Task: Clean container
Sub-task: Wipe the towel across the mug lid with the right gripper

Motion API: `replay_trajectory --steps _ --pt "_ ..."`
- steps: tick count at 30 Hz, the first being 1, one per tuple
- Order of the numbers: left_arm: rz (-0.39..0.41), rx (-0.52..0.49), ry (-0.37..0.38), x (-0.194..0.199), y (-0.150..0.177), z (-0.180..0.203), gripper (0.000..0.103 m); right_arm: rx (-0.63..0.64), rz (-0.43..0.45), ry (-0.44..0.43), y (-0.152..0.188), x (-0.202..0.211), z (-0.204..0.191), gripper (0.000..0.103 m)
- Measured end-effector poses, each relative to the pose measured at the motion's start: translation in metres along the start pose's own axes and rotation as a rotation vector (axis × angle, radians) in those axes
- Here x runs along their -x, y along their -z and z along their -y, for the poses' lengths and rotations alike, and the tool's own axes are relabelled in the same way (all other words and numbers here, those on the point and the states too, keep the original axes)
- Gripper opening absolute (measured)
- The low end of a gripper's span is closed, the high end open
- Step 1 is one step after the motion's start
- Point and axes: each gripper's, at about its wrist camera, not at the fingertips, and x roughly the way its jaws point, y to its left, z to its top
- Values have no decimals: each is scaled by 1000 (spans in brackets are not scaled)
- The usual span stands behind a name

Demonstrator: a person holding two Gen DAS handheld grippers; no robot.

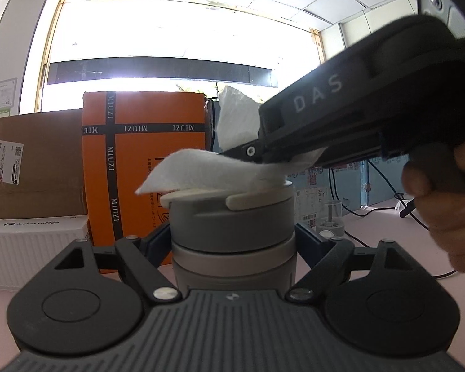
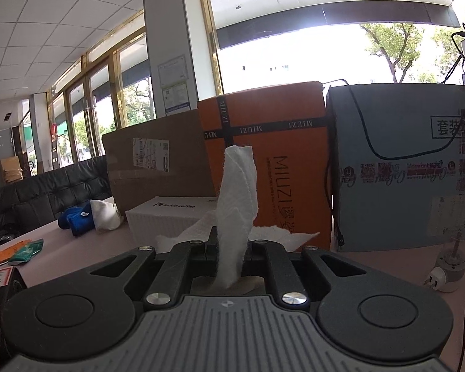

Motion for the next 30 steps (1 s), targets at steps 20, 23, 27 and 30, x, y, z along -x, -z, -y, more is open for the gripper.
replay_trajectory --steps 20,23,27,30 --pt "-1 -2 1 -2 0 14 81 97 22 35 6 2 -11 9" --pt "0 2 4 -2 0 15 81 98 23 41 6 -2 -10 9" --pt "4 -2 11 1 0 19 81 100 23 49 5 -8 -8 9" --pt "5 0 14 1 -1 22 81 99 24 57 5 -11 -6 9"
